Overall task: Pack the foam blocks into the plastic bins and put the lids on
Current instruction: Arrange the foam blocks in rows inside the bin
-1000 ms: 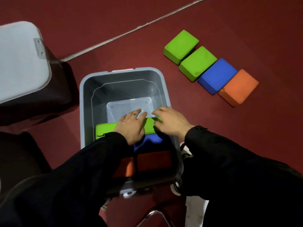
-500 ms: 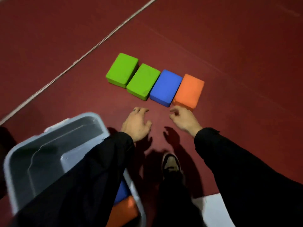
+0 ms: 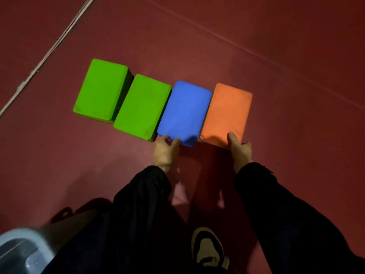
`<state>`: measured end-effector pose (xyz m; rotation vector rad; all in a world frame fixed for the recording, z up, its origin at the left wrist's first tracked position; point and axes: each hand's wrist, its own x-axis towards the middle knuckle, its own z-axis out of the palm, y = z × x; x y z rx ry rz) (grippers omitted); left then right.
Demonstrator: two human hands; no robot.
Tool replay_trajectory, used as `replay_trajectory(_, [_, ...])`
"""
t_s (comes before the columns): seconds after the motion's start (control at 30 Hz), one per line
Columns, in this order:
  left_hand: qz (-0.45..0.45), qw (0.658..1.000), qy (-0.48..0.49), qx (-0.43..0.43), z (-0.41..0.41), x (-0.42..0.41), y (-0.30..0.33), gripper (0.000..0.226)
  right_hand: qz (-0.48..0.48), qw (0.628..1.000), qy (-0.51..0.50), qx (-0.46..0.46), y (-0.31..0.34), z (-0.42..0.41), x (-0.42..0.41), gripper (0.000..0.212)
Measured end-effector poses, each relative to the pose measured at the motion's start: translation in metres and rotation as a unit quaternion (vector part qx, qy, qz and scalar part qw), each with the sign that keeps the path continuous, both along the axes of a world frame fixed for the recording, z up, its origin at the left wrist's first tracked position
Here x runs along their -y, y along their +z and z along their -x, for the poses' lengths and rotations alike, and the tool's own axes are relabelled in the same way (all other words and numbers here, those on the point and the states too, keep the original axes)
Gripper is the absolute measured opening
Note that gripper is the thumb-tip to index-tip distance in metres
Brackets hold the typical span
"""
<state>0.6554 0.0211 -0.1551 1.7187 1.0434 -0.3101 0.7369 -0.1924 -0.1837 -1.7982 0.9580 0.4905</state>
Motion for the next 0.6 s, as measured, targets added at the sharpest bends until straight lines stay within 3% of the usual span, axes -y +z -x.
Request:
replay_trajectory(0.1, [0.017,0.992,0.122,0.024,-0.025,-0.002,-0.031,0.066,-0.034,0.999,0.002,0.009,-0.018,-0.01,-0.001,0.067])
replay_trajectory(0.2, [0.032,0.978,0.204,0.04,-0.039,-0.005,-0.062,0.086,-0.05,0.998,-0.016,0.022,-0.035,-0.012,-0.001,0.083])
replay_trajectory(0.3, [0.005,0.978,0.205,0.027,-0.043,0.006,-0.051,0.108,-0.063,0.997,-0.031,0.035,-0.042,-0.007,0.002,0.082])
replay_trajectory(0.43, [-0.004,0.984,0.178,-0.001,-0.038,0.007,-0.045,0.095,-0.058,0.996,-0.048,0.04,-0.041,0.005,0.013,0.061])
replay_trajectory(0.6, [-0.075,0.99,0.12,0.01,-0.027,0.006,-0.031,0.072,-0.045,0.997,-0.039,0.048,-0.031,0.026,0.035,0.066])
